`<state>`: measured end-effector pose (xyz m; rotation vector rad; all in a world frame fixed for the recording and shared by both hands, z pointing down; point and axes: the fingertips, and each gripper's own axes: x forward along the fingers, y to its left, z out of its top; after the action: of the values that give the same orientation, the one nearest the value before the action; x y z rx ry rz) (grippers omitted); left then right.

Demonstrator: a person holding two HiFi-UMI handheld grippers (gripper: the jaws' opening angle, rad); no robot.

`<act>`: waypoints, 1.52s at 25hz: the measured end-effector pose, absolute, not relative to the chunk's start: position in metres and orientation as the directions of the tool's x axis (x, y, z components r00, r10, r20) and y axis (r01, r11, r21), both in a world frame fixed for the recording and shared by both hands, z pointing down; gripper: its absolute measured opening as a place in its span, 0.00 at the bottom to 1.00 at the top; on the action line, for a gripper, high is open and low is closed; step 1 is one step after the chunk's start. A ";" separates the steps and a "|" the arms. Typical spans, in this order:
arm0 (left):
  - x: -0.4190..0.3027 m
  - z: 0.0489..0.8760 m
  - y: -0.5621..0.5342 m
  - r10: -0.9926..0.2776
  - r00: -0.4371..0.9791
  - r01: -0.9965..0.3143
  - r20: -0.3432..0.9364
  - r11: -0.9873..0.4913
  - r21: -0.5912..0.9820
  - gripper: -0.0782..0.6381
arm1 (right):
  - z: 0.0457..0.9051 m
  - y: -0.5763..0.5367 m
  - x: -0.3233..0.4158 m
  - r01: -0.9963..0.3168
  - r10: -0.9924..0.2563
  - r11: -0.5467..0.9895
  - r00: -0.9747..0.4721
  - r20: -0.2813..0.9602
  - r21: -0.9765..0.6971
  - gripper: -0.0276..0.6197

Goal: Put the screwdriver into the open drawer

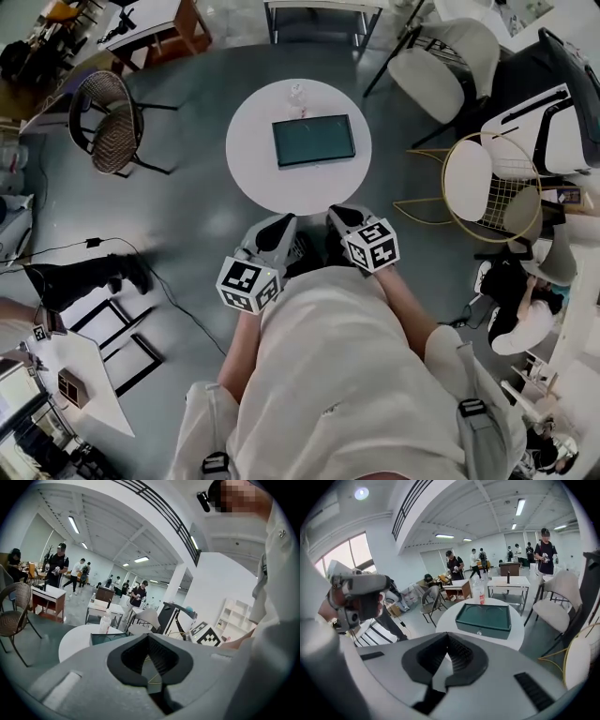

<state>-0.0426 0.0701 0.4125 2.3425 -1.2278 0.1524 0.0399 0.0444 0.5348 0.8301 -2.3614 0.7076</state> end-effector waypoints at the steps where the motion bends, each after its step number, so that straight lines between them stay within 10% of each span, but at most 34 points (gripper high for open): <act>1: -0.044 0.412 0.070 -0.746 0.588 -0.800 0.314 -0.476 0.366 0.13 | 0.524 0.045 0.039 -0.673 -0.407 0.673 -0.683 0.606 -0.307 0.06; 14: -0.052 0.403 0.075 -0.769 0.565 -0.813 0.299 -0.457 0.362 0.13 | 0.392 0.047 0.041 -0.528 -0.455 0.770 -0.848 0.272 -0.359 0.05; 38: -0.054 0.408 0.075 -0.767 0.566 -0.811 0.303 -0.450 0.374 0.13 | 0.407 0.052 0.037 -0.530 -0.429 0.777 -0.841 0.331 -0.340 0.05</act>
<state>-0.0539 0.0753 0.4085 2.3214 -1.2662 0.1227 0.0373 0.0518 0.4065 0.7501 -2.7357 0.6262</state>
